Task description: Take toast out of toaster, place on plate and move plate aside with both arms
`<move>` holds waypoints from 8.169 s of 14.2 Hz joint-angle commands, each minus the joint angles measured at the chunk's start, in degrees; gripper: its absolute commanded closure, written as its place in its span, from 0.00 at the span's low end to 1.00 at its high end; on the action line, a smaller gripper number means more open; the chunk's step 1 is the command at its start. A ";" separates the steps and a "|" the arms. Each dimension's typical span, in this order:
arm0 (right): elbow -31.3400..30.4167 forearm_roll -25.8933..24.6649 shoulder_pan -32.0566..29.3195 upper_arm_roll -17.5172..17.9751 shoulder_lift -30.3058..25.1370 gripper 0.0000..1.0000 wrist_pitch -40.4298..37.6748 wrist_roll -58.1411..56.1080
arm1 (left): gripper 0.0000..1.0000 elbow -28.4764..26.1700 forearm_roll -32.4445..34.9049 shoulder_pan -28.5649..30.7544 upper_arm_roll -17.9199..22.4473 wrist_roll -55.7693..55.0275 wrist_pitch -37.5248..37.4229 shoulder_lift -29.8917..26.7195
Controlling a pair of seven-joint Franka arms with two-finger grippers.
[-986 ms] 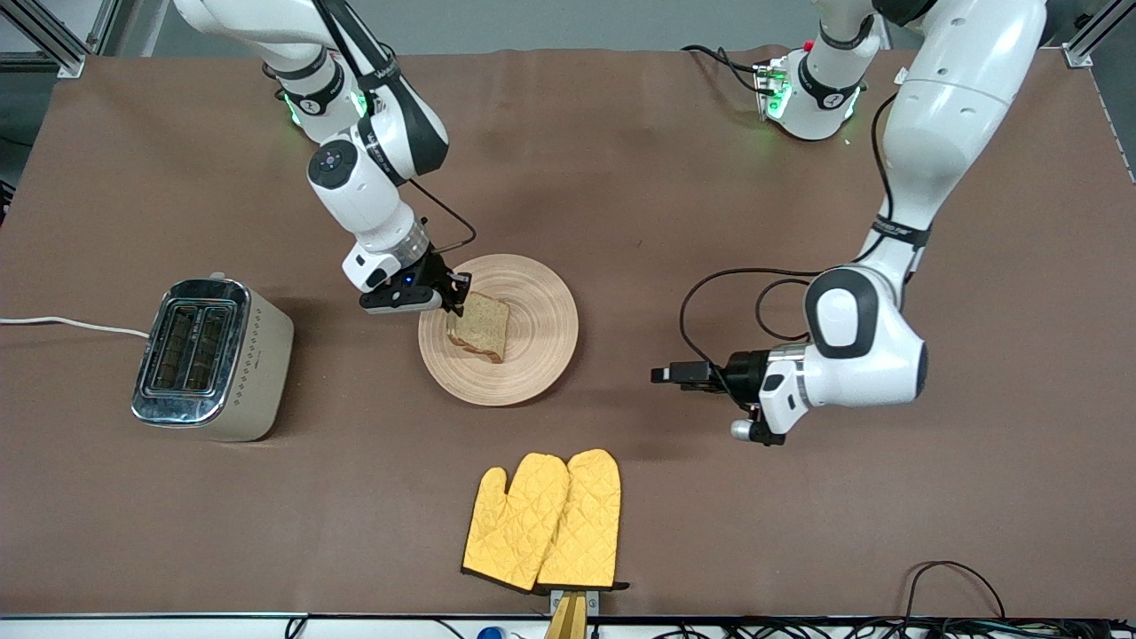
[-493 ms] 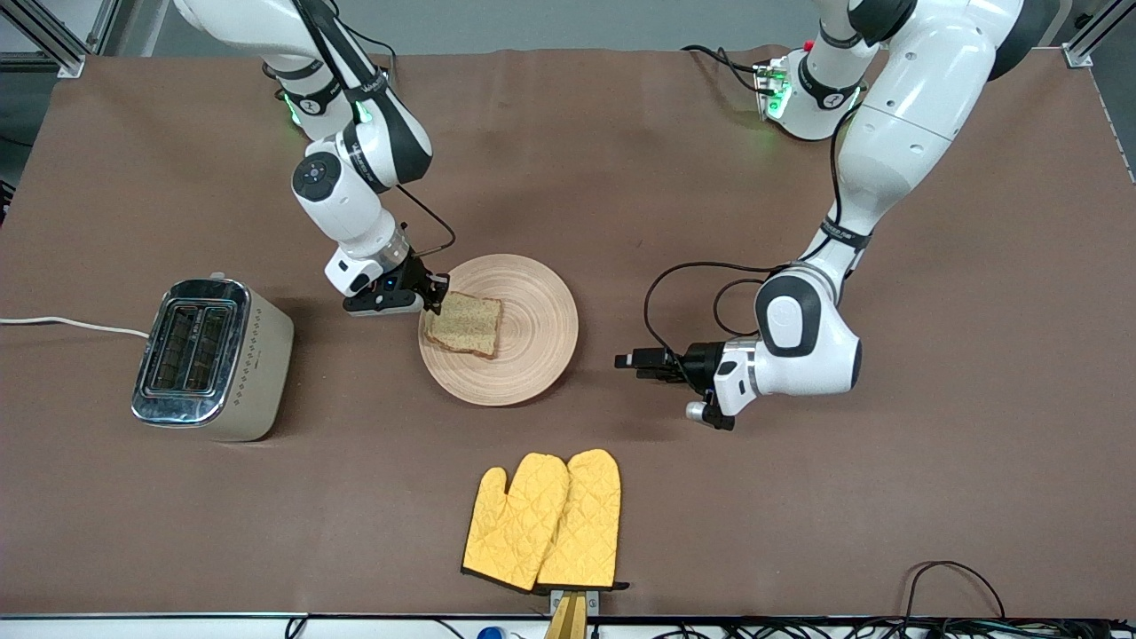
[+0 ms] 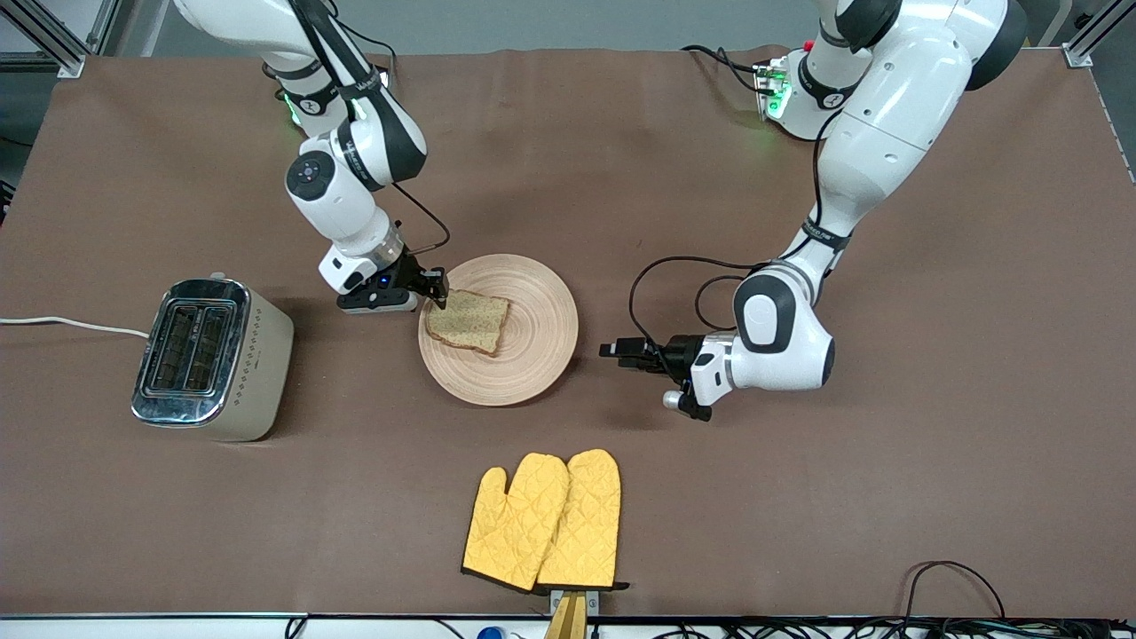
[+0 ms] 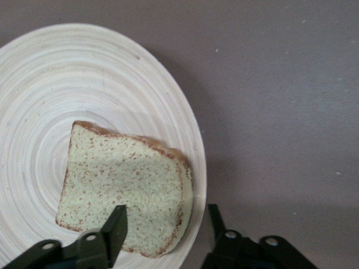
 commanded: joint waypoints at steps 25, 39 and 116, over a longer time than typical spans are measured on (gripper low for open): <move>47.44 -12.99 -30.78 0.28 -12.92 0.00 -70.06 -21.57 | 1.00 1.22 -7.65 -5.44 -0.04 1.74 8.53 -1.54; 47.45 -14.93 -30.26 0.46 -12.65 0.00 -71.82 -21.48 | 1.00 1.40 1.92 16.52 -0.04 -1.79 -4.63 -9.11; 48.33 -14.76 -29.55 0.72 -12.57 0.00 -71.91 -21.30 | 0.00 5.63 71.72 8.10 6.99 -36.76 -43.59 -48.30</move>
